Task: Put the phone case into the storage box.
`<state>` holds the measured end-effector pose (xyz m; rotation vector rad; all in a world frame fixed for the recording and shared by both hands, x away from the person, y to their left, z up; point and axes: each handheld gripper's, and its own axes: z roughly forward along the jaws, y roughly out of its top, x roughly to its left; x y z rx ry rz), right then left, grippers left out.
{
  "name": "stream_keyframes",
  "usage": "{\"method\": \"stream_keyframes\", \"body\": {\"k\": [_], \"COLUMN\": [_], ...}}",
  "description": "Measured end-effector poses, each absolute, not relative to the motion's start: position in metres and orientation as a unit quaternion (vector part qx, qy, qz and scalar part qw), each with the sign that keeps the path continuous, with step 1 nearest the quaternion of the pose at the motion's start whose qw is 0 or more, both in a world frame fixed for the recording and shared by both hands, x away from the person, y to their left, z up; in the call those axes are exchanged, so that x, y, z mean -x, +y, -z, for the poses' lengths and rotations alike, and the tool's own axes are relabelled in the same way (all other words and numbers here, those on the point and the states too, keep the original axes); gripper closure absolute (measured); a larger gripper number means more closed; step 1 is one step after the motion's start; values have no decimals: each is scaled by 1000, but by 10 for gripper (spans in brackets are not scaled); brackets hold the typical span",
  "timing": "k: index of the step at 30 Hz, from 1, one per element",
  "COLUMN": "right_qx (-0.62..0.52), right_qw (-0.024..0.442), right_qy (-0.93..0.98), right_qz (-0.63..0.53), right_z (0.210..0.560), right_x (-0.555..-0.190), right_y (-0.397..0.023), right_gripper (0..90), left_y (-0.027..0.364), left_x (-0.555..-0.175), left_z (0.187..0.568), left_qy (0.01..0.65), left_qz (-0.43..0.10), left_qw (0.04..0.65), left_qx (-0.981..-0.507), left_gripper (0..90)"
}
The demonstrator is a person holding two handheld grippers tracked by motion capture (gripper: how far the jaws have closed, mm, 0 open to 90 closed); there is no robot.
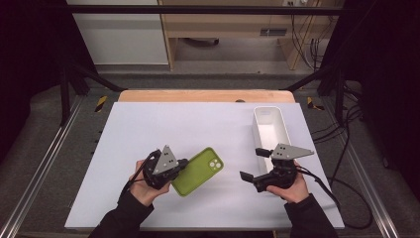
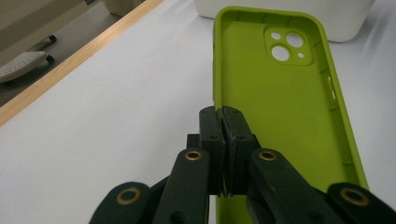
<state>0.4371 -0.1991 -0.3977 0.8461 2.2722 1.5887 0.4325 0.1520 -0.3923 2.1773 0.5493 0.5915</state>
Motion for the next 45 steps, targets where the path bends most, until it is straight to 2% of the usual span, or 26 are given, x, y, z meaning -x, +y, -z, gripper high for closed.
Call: {"method": "stream_keyframes", "body": {"k": [18, 35, 45], "right_qx": [-299, -289, -294], "right_qw": [87, 79, 73], "right_qy": [783, 791, 793], "right_qz": [-539, -533, -529], "right_z": [400, 388, 391], "right_x": [-443, -453, -462], "right_y": [-185, -163, -154], "right_gripper": [25, 31, 41], "left_y": [141, 131, 131], "left_x": [-427, -433, -431], "left_z": [394, 383, 392], "left_qy": [180, 150, 137], "left_qz": [-242, -257, -260], "left_qw": [389, 398, 383], "left_qx": [-871, -868, -876], "left_gripper": [880, 881, 880]}}
